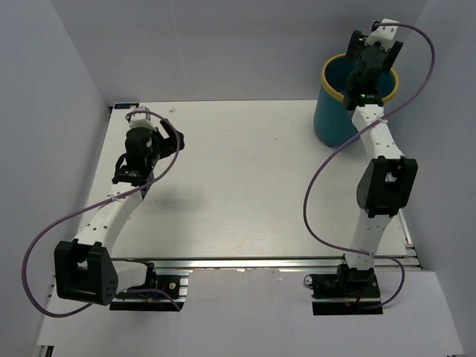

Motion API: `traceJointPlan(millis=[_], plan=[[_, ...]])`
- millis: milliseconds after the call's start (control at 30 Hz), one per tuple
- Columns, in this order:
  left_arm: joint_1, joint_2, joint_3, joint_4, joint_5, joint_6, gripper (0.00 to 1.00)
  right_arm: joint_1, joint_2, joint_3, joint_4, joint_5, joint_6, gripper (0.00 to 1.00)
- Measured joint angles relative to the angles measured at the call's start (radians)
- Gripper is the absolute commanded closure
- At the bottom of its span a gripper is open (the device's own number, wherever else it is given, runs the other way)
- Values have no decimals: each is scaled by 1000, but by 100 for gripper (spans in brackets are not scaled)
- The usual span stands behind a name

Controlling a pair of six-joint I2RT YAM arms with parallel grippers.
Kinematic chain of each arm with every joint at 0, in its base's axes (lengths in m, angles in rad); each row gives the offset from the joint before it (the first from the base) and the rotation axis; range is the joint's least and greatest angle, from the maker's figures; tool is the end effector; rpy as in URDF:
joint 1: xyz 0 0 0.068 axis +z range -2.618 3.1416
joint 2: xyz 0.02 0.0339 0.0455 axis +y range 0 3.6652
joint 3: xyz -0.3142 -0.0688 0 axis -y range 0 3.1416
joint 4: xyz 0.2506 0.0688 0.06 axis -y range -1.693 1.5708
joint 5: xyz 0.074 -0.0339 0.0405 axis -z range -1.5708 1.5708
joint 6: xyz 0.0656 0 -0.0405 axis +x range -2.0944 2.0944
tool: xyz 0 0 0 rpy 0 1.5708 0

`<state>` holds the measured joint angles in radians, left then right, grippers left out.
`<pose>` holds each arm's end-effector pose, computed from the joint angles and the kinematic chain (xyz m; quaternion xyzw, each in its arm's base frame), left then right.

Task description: Put the plastic bottles in the bin

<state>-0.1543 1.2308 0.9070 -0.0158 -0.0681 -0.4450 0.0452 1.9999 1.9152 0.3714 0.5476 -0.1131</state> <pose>0.3005 -0.0422 0.3404 -0.1376 0.8045 -0.1438 0.5596 0.5312 -0.0102 0.4746 0.1703 0.5918 -0.1880 0.7651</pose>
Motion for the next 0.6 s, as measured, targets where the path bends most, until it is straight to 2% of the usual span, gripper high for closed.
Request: traceJointPlan(millis=[167, 333, 433, 600], plan=[[1, 0, -3, -1, 0, 0, 2, -16, -107, 0, -109, -43, 8, 11], [1, -7, -6, -10, -8, -2, 2, -24, -257, -63, -298, -196, 113, 11], [2, -21, -16, -8, -13, -6, 2, -24, -394, -233, -347, -327, 214, 11], [2, -56, -48, -21, -34, -10, 2, -8, -563, -565, -316, -528, 392, 11]])
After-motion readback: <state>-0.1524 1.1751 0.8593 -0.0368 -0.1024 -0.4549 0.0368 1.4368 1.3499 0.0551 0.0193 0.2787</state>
